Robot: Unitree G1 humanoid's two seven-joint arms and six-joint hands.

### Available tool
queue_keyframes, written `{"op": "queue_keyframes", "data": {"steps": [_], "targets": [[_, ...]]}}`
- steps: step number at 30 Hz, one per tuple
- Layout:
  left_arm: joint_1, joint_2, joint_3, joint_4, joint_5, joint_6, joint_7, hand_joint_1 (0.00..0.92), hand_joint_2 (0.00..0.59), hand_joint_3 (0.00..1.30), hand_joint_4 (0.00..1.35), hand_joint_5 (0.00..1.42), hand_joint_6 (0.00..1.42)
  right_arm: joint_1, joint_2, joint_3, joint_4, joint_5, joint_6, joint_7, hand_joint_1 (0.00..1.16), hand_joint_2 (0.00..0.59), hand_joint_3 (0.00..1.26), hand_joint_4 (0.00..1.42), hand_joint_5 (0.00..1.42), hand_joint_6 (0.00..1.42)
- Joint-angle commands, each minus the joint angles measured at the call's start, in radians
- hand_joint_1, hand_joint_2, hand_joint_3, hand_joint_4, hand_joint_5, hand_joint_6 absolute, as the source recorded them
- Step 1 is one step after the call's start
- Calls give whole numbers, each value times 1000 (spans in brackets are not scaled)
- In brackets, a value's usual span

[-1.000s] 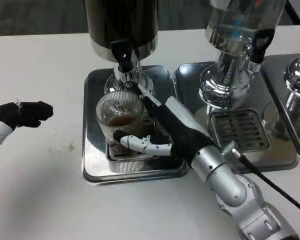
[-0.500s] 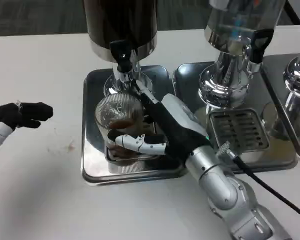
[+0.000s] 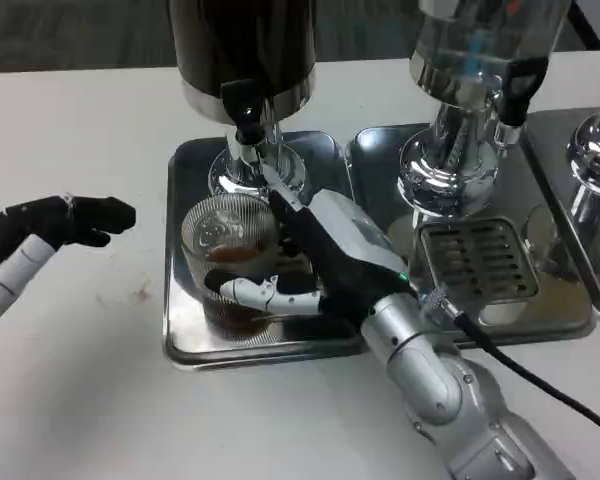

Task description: Grasp the cup under the faucet to collect the drink, then remove the cup.

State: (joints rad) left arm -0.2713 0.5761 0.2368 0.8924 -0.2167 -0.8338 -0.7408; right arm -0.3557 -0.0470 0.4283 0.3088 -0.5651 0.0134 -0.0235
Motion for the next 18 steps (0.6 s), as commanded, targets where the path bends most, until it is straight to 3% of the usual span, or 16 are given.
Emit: {"op": "queue_keyframes", "data": {"steps": [1,7,18], "targets": [[-22,-13,-24,0,18,3,0,0,133,477,381,323,354,29,-1,13,-16,-18,26,-15,551,221,6,243,446,442],[-32,-10,-33,3,23,3,-2,0,134,477,381,323,355,46,3,16,-34,-40,38,-48,551,225,94,346,502,495],[-19,-10,-30,-1,29,-8,9,0,135,472,381,323,362,53,10,25,-41,-60,40,-83,572,227,167,404,533,552]]}}
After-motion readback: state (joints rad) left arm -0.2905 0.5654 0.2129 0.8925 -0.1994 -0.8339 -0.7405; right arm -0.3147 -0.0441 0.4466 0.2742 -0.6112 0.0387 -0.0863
